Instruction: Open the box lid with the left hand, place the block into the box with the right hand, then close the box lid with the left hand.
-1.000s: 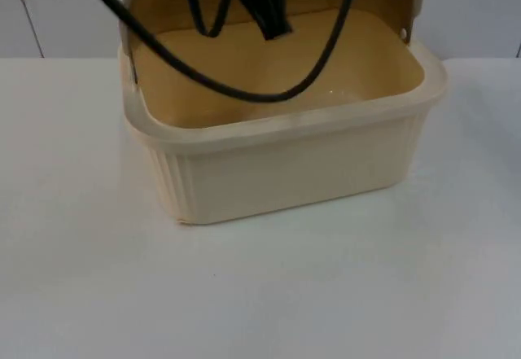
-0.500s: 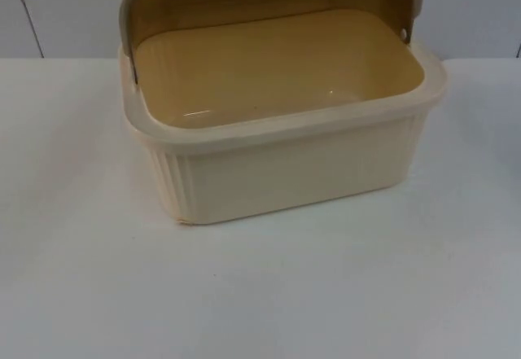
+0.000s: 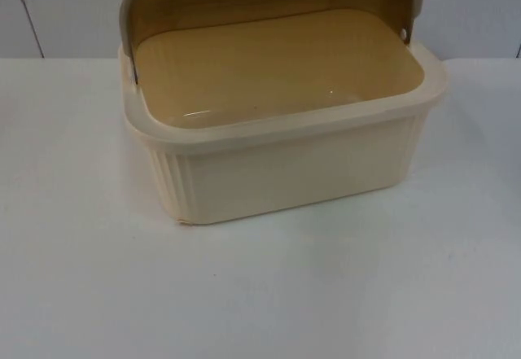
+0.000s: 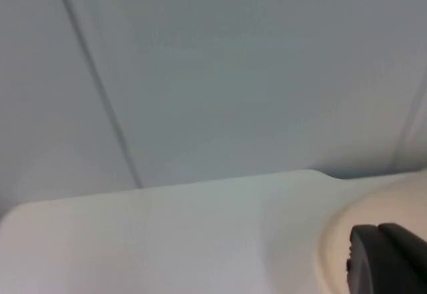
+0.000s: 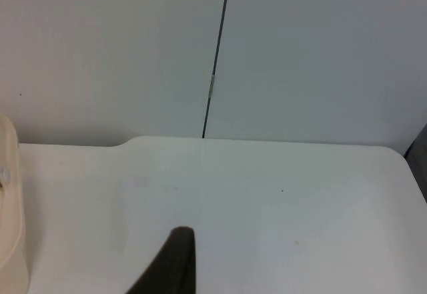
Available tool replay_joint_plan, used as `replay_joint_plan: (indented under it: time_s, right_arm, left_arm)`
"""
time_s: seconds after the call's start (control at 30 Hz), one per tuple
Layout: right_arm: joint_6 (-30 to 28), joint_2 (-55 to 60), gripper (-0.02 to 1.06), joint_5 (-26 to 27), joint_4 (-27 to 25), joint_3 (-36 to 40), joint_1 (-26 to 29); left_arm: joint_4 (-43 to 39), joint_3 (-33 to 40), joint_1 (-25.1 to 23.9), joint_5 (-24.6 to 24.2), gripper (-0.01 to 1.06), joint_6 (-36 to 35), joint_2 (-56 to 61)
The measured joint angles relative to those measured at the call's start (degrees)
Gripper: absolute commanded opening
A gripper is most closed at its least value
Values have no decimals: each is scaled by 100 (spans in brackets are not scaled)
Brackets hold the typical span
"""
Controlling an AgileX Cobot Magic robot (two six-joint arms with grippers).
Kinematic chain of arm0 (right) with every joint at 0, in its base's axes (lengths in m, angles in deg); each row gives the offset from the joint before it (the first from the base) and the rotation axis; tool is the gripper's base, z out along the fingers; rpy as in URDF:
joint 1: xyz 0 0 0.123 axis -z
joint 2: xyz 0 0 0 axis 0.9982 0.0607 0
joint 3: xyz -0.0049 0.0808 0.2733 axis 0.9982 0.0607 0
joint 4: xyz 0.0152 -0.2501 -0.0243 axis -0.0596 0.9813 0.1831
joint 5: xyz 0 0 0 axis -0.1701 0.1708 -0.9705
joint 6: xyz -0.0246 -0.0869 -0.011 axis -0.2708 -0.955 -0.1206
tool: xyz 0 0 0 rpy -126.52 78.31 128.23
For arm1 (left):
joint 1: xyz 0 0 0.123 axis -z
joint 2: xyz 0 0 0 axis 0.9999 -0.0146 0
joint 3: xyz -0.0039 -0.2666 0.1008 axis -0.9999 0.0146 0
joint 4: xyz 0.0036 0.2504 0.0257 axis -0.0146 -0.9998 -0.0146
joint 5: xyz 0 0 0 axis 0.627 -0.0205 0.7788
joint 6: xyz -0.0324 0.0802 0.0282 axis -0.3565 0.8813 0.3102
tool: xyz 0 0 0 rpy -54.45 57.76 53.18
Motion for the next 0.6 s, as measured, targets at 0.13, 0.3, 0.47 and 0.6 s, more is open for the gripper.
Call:
replay_joint_plan:
  time_s: [0.13,0.3,0.47,0.6]
  right_arm:
    - [0,0,105,-74,0,0,0]
    - [0,0,105,-97,0,0,0]
    - [0,0,105,-97,0,0,0]
    - [0,0,105,-97,0,0,0]
  left_arm:
    - [745,80,-24,61,0,755,-11]
    - [796,80,-24,108,2,730,-42]
    - [796,80,-24,152,51,655,-42]
    - [796,80,-24,152,106,643,-42]
